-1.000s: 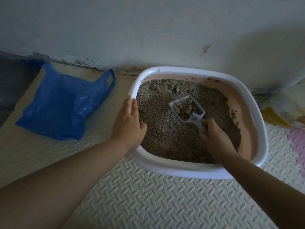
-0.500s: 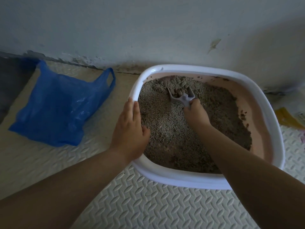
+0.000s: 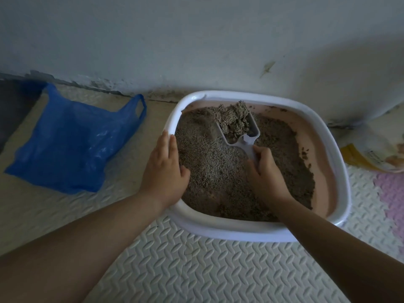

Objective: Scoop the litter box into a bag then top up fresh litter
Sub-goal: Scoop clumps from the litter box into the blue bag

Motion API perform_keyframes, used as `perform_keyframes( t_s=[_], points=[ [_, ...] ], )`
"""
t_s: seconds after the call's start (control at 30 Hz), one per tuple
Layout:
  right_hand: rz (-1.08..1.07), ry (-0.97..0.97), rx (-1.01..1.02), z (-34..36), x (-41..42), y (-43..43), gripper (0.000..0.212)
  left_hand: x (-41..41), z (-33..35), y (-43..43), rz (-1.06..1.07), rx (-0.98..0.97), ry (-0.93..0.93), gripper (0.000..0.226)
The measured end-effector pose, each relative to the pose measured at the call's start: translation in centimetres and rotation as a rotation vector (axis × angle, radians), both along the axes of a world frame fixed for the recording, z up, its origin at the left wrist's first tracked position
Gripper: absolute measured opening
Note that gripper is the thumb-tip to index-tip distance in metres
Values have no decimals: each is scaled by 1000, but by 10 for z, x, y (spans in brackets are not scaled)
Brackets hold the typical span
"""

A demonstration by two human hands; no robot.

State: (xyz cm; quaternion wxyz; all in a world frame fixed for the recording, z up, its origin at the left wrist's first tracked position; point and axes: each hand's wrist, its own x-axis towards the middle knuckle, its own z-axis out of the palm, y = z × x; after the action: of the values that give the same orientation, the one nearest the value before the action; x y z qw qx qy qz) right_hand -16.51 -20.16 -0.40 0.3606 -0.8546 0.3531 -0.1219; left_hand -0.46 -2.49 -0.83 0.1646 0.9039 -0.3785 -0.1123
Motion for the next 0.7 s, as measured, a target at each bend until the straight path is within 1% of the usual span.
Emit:
perform_keyframes(
  t_s=[0.17,0.3,0.43,0.63,0.7],
  points=[
    [57,-52,-120,19,-36,2,25,-1,4,0,8,31,-14,75],
    [2,-94,-77,26,-50,2,27,-3,6,0,14,55,-15,74],
    [-14,-108,-92,31,-58,5,28,-4,8,-1,9,82,-29,75],
    [25,-125,-102,38,-59,9,26,-3,8,-1,9,103,-43,75],
    [60,-128,-143,40,-59,10,24,-3,7,-1,5,101,-47,76]
  ],
)
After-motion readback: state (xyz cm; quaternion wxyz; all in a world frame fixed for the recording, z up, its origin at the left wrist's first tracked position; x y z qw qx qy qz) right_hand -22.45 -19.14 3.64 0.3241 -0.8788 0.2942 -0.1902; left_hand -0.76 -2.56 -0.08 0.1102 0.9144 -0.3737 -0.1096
